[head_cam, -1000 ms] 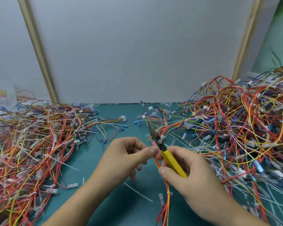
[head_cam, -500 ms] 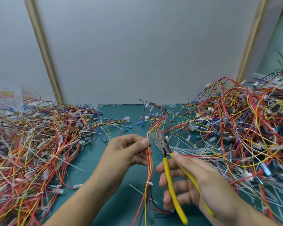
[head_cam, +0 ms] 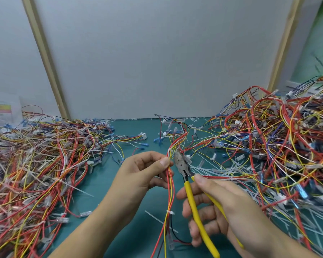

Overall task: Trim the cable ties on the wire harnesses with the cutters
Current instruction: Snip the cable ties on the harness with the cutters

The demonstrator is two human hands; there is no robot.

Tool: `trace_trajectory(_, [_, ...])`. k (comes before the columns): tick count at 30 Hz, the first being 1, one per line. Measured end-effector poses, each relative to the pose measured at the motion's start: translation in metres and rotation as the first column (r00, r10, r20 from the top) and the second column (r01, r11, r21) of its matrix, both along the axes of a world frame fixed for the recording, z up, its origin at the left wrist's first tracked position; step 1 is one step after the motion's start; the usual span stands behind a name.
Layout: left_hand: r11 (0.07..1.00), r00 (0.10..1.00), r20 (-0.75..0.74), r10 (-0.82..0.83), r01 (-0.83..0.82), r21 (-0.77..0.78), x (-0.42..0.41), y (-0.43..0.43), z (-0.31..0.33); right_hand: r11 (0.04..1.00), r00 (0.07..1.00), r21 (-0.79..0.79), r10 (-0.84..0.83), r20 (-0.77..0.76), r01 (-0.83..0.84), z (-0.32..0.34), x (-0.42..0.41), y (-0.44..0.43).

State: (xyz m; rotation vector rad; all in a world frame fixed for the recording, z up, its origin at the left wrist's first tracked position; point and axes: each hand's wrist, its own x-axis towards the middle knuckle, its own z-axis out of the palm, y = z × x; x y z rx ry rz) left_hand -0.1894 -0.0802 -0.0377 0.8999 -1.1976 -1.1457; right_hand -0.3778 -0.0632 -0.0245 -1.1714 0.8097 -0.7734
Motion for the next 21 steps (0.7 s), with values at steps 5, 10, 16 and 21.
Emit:
trace_trajectory(5, [1.000,1.000,0.003,-0.003,0.003,-0.009,0.0003,-0.0004,-0.0002,1.000,1.000,0.001,0.013,-0.009,-0.013,-0.0010,-0.0008,-0.0005])
trace_trajectory(10, [1.000,1.000,0.000,-0.004,0.004,-0.016,0.0006,-0.0007,-0.0010,1.000,1.000,0.005,0.027,-0.016,-0.027,-0.0018,-0.0014,-0.0010])
trace_trajectory(16, [1.000,1.000,0.013,-0.006,0.006,-0.018,0.0016,-0.0013,-0.0020,0.999,0.999,0.011,0.035,-0.024,-0.035,-0.0016,-0.0023,-0.0018])
trace_trajectory(21, [1.000,1.000,0.016,-0.010,0.010,-0.019,0.0020,-0.0022,-0.0025,0.999,0.999,0.016,0.045,-0.028,-0.045,-0.0012,-0.0028,-0.0022])
